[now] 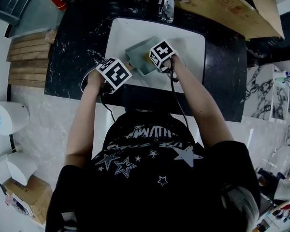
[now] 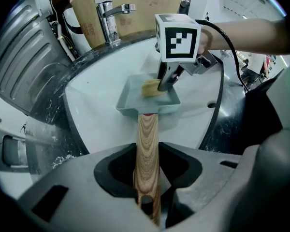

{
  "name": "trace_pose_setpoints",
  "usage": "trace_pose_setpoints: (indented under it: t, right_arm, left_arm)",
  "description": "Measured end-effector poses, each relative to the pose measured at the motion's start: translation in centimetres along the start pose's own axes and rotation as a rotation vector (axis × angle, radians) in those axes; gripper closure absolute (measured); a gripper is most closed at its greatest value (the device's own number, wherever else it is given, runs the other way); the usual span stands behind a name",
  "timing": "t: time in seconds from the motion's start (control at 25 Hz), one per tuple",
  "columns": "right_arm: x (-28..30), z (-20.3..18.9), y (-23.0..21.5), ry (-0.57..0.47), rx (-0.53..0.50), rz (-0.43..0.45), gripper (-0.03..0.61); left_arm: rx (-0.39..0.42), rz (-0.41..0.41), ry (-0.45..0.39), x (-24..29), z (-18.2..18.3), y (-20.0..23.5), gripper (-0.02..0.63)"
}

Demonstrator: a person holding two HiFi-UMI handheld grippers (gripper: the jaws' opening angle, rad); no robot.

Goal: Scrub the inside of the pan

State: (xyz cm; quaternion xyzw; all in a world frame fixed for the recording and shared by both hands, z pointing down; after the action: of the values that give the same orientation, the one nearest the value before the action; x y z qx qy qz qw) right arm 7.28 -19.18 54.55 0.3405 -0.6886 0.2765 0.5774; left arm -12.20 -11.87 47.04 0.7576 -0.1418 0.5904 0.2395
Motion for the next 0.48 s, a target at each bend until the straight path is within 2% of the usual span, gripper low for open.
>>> trace_pose_setpoints:
  t: [0.48]
  right_arm:
    - [-1.1, 0.5, 3.7, -0.029, 0.004, 0.100, 0.494]
  left_arm:
    - [0.000, -0.008, -0.006, 0.0, -0.1, 0.1, 0.468]
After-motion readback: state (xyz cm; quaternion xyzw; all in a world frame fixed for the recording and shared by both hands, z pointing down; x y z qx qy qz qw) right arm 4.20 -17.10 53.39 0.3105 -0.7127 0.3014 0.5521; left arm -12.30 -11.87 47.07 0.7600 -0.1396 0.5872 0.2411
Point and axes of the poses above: the fingertips, and each gripper's own axes: x forward along the fingers, y to its left, z out of its top, the point moved 10 cm from there along -x, backward along the fingers, and after that the axes turned 11 degrees about -z, right-handed, at the moved point
